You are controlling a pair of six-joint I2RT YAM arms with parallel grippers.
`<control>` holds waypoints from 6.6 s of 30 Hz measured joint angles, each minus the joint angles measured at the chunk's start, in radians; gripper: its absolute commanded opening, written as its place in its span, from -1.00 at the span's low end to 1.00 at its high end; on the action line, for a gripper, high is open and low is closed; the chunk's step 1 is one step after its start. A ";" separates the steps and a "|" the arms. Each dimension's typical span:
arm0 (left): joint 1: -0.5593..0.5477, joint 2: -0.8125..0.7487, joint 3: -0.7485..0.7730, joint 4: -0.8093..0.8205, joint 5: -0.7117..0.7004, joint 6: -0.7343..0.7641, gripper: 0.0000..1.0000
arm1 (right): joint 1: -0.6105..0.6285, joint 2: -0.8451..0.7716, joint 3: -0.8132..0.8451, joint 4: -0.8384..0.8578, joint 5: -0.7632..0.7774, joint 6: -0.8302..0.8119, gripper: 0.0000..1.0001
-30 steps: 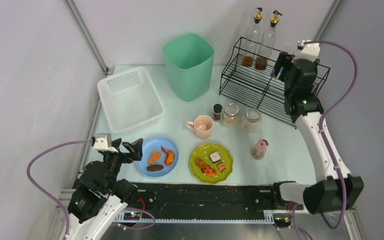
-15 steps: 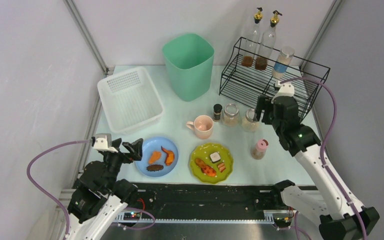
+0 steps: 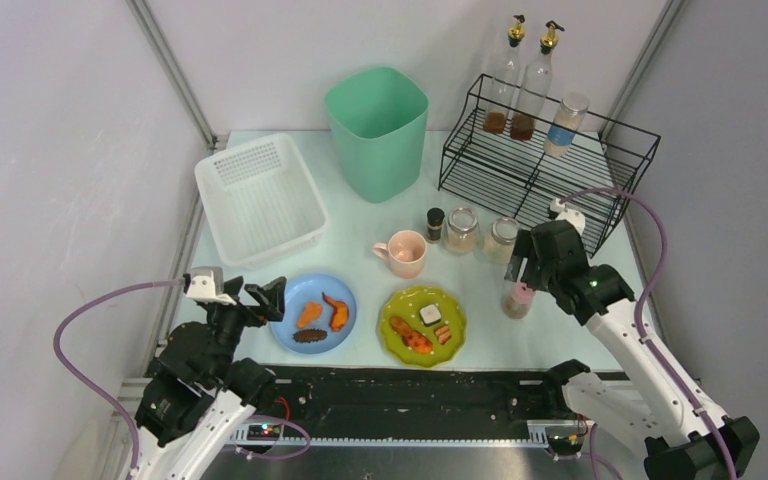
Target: Clear the kitchen counter
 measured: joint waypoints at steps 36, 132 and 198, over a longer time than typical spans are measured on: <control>0.000 0.000 0.000 0.000 -0.001 0.000 0.97 | 0.090 0.142 -0.062 -0.202 0.187 0.758 0.49; 0.006 0.000 0.000 0.000 -0.002 0.000 0.97 | -0.293 0.777 0.874 0.335 -0.340 -0.141 -1.00; 0.011 0.013 0.000 0.000 -0.013 -0.001 0.97 | -0.125 1.321 1.473 0.077 -0.285 -0.337 -0.52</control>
